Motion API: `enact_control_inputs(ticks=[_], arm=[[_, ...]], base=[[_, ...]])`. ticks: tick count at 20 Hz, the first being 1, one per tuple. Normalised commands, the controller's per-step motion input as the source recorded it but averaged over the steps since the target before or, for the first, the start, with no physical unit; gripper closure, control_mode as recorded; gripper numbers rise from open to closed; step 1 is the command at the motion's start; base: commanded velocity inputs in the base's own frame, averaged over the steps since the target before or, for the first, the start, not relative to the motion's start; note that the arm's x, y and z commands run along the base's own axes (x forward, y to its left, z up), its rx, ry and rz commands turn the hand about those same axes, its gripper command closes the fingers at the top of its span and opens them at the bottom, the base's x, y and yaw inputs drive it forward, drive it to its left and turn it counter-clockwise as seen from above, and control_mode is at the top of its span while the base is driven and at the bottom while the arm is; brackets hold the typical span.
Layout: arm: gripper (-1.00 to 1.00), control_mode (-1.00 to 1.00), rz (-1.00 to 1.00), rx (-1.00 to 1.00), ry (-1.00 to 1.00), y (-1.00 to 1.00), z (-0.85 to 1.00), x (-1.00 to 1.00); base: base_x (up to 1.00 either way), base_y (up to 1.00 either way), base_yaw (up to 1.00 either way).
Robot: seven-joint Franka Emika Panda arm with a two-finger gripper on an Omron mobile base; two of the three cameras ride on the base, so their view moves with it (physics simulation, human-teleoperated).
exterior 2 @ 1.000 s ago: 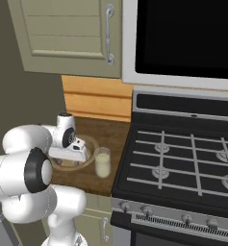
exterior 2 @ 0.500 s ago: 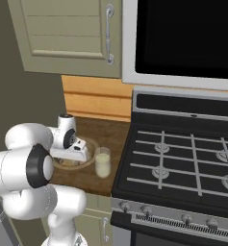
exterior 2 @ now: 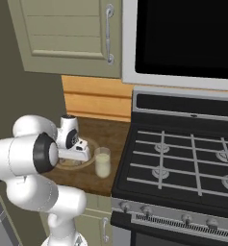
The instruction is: Grab a lemon wedge from the fridge and one ice cube from the ice bowl, and put them in the glass of lemonade.
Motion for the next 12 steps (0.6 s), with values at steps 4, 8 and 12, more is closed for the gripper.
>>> enact_control_inputs(ticks=[4,8,12], arm=[[-1.00,-1.00,0.00,0.00,0.00,0.00,-0.09,0.16],[-1.00,-1.00,0.00,0.00,0.00,0.00,-0.02,0.28],[-1.00,-1.00,0.00,0.00,0.00,0.00,-0.21,-0.18]], base=[[0.00,0.00,0.00],[0.00,0.00,0.00],[0.00,0.00,0.00]])
